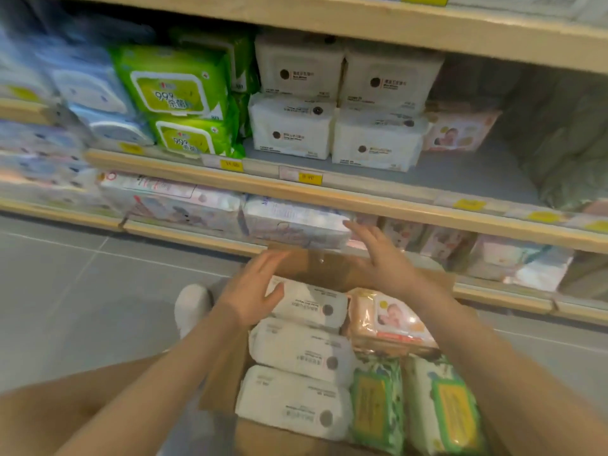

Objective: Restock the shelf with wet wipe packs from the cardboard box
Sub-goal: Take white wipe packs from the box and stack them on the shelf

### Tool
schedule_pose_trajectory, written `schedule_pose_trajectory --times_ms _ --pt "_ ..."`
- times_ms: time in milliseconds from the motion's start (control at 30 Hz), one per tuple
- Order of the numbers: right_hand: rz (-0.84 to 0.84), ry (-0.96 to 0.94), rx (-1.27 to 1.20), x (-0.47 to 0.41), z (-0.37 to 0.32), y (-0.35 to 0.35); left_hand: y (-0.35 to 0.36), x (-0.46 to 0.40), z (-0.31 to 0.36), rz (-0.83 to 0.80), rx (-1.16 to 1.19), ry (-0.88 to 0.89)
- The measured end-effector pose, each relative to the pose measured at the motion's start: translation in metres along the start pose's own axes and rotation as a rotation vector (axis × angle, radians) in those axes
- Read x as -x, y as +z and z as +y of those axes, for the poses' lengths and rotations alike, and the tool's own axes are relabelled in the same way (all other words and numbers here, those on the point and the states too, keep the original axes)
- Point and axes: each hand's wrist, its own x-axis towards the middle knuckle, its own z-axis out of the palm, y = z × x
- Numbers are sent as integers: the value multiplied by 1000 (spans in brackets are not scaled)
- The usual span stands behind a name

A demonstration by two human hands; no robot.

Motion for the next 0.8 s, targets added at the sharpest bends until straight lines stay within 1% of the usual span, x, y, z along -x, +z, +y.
schedule_pose_trajectory --times_ms 67,167,233,300,433,567,733,800 --pt "-46 5 -61 29 -5 26 14 39 -11 -8 10 -58" --pt "-130 -25 -80 61 -9 67 31 93 -20 8 -32 -129" --pt "-203 -61 -52 77 -7 94 41 119 -22 -33 -60 -180" --pt "-253 -82 43 86 -5 116 50 135 -26 -89 -69 -214" --pt "-261 -186 247 90 7 154 57 145 -39 -180 -54 -277" --pt "-269 -201 446 88 11 169 60 143 -45 -209 -72 -251" --pt "-203 -202 509 82 9 176 65 144 -48 -199 -54 -247" --pt "-220 -195 519 78 10 179 64 144 -49 -190 -39 -236"
